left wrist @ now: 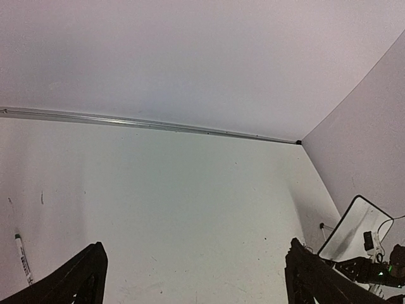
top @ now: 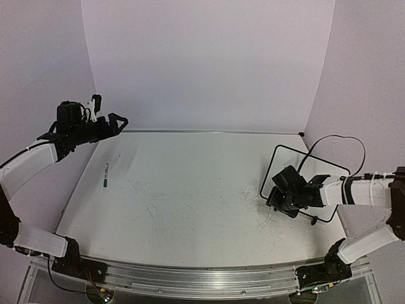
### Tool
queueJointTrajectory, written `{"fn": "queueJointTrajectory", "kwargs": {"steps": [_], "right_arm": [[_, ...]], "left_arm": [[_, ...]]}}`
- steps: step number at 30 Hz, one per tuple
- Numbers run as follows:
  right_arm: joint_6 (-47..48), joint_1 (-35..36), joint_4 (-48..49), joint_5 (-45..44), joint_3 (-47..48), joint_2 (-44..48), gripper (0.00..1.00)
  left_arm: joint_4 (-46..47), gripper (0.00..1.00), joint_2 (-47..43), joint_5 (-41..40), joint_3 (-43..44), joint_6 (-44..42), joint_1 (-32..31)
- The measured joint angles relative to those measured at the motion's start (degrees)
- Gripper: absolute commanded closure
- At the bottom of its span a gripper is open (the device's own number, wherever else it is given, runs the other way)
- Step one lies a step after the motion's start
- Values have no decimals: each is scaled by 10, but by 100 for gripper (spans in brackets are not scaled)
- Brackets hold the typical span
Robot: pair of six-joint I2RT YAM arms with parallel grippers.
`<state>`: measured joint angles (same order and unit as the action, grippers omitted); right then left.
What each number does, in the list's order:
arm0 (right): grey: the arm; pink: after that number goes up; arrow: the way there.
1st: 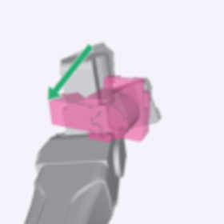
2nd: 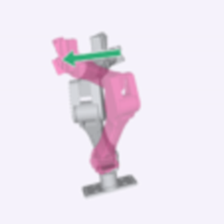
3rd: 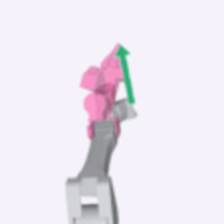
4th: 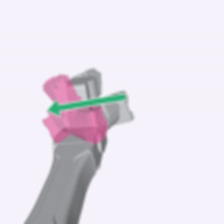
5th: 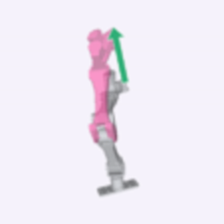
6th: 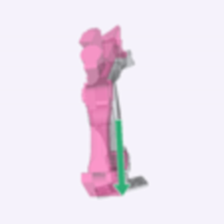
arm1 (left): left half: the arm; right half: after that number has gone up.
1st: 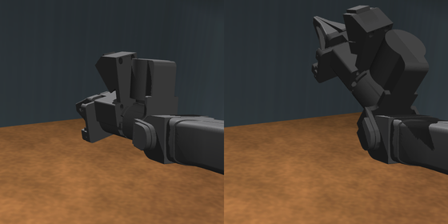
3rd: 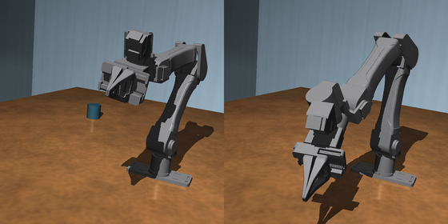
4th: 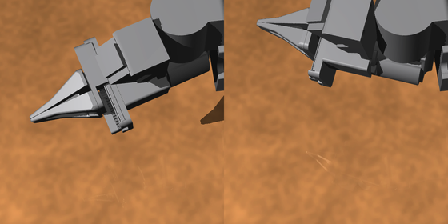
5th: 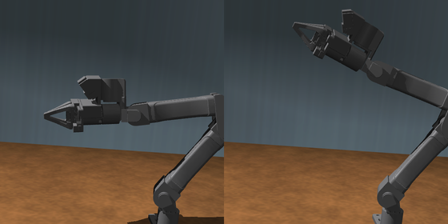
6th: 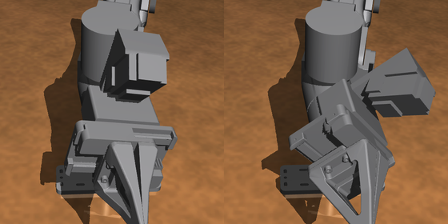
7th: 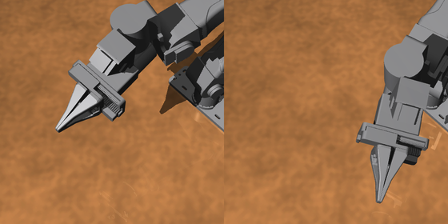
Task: Write a sentence on the whiteboard
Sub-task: Move the whiteboard to the corner of the board.
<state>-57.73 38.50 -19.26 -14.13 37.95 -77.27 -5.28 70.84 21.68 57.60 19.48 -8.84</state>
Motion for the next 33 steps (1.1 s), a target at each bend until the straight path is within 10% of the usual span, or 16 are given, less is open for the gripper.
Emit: {"fn": "queueJointTrajectory", "kwargs": {"steps": [4,7,33], "right_arm": [[-1,0,27,-16,-4,-38,41],[2,0,43,-26,-3,-65,65],[13,12,47,-99,27,-157,96]], "left_arm": [[-21,1,-5,-24,0,-17,-7],[-24,2,-7,-33,0,-27,-13],[-53,3,-8,-68,0,-62,-38]]}}
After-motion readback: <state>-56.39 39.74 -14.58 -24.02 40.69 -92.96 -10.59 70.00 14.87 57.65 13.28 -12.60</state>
